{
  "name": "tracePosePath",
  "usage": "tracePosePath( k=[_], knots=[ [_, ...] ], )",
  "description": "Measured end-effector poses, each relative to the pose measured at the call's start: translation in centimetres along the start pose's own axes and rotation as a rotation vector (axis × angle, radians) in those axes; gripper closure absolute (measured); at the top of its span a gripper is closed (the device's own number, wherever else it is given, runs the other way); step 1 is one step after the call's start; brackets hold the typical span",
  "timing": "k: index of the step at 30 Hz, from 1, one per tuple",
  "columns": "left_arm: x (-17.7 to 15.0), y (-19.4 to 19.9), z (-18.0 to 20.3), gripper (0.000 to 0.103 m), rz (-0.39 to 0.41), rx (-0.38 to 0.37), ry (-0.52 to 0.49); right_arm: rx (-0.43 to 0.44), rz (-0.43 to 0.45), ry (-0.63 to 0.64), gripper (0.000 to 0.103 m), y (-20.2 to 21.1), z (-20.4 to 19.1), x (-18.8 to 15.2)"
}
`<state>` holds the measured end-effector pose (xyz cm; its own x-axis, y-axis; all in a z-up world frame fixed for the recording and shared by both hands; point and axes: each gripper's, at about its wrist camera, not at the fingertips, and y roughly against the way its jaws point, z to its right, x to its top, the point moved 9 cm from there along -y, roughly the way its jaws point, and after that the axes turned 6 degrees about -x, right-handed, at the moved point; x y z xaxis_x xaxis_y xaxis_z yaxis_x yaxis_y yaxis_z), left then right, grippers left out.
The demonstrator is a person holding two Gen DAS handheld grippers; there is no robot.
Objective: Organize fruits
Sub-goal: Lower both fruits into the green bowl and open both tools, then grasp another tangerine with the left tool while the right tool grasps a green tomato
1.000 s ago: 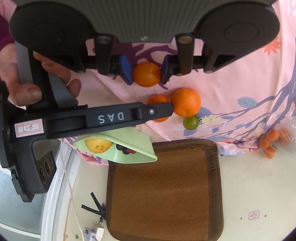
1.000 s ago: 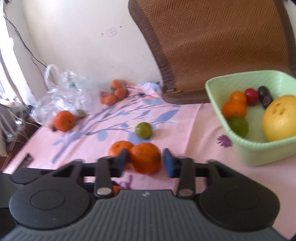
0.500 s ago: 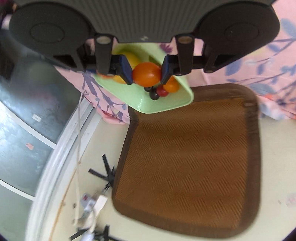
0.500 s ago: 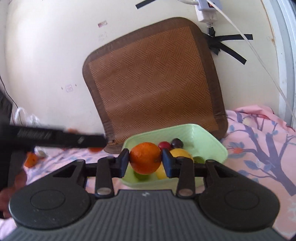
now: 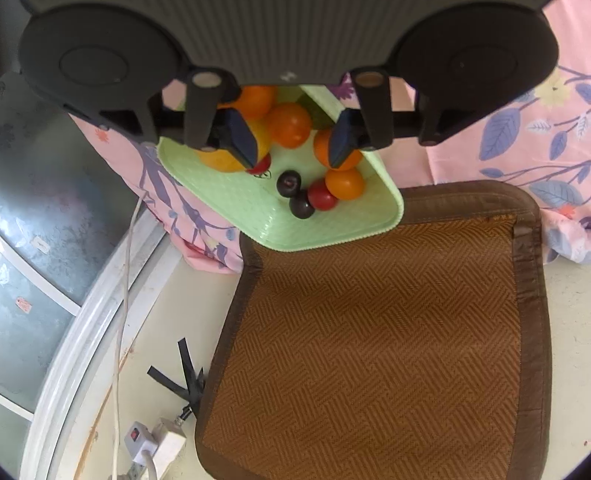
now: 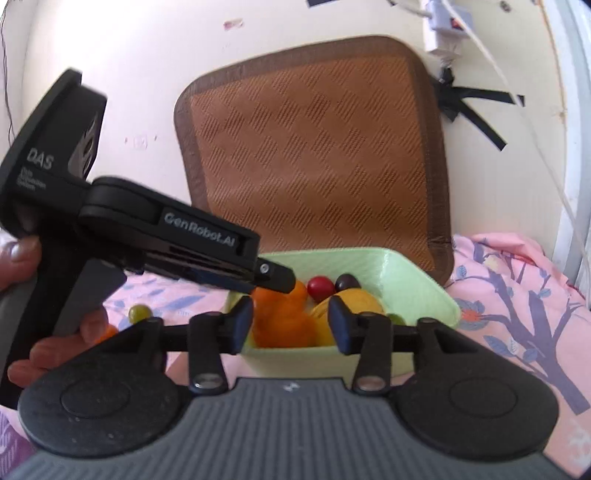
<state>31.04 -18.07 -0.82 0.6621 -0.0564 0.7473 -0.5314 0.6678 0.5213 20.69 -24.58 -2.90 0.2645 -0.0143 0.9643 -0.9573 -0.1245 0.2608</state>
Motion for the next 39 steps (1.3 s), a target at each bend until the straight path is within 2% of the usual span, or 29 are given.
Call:
tracePosePath(
  k=[3, 6, 9, 12, 14, 17, 19, 22, 23, 24, 26, 28, 30, 32, 34, 39],
  knots=[
    [1.3, 2.6, -0.4, 0.058, 0.05, 0.023, -0.004, -0.004, 0.04, -0.066, 0.052, 0.8, 1.0, 0.6],
    [2.4, 7.6, -2.1, 0.058, 0.134, 0.032, 0.025, -0.023, 0.086, -0.17, 0.057, 2.2, 2.3, 1.8],
    [1.3, 12.4, -4.4, 0.058, 0.171, 0.117, 0.0, 0.056, 0.073, -0.219, 0.062, 3.0, 1.3, 2.9],
    [-2.2, 14.6, -6.1, 0.058, 0.144, 0.209, -0.041, 0.169, -0.021, -0.188, 0.062, 2.2, -2.6, 2.5],
    [-4.7, 14.5, -6.5, 0.058, 0.115, 0.236, -0.058, 0.21, -0.091, -0.175, 0.062, 0.7, -5.0, 1.6],
    [-7.2, 12.5, -6.3, 0.042, 0.065, 0.271, -0.092, 0.255, -0.2, -0.154, 0.061, -2.6, -8.5, 0.4],
    [-8.1, 11.1, -5.9, 0.042, 0.038, 0.288, -0.143, 0.288, -0.268, -0.122, 0.061, -4.8, -10.7, -0.5],
    [-8.9, 10.0, -6.2, 0.044, 0.012, 0.346, -0.199, 0.31, -0.352, -0.039, 0.061, -6.9, -13.8, -2.4],
    [-9.1, 9.9, -6.6, 0.047, 0.006, 0.35, -0.188, 0.298, -0.37, -0.01, 0.061, -7.5, -14.6, -2.9],
    [-9.1, 9.8, -6.8, 0.054, 0.001, 0.329, -0.161, 0.289, -0.391, 0.01, 0.061, -8.1, -15.0, -3.4],
    [-9.2, 10.1, -7.2, 0.061, 0.006, 0.29, -0.127, 0.29, -0.426, 0.023, 0.061, -8.8, -15.4, -4.3],
    [-9.3, 10.1, -7.2, 0.061, 0.009, 0.288, -0.129, 0.311, -0.444, 0.019, 0.062, -8.9, -15.4, -4.9],
    [-9.4, 10.1, -6.9, 0.062, 0.009, 0.292, -0.139, 0.313, -0.429, 0.014, 0.073, -8.4, -15.1, -4.9],
    [-9.2, 10.1, -6.8, 0.062, 0.01, 0.284, -0.137, 0.295, -0.411, -0.003, 0.073, -8.0, -14.5, -4.1],
    [-8.5, 10.1, -6.6, 0.062, 0.022, 0.278, -0.131, 0.273, -0.353, 0.001, 0.073, -7.4, -13.7, -2.4],
    [-4.8, 9.5, -5.0, 0.062, 0.06, 0.279, -0.161, 0.196, -0.227, -0.03, 0.073, -5.9, -8.9, 2.7]
  ],
)
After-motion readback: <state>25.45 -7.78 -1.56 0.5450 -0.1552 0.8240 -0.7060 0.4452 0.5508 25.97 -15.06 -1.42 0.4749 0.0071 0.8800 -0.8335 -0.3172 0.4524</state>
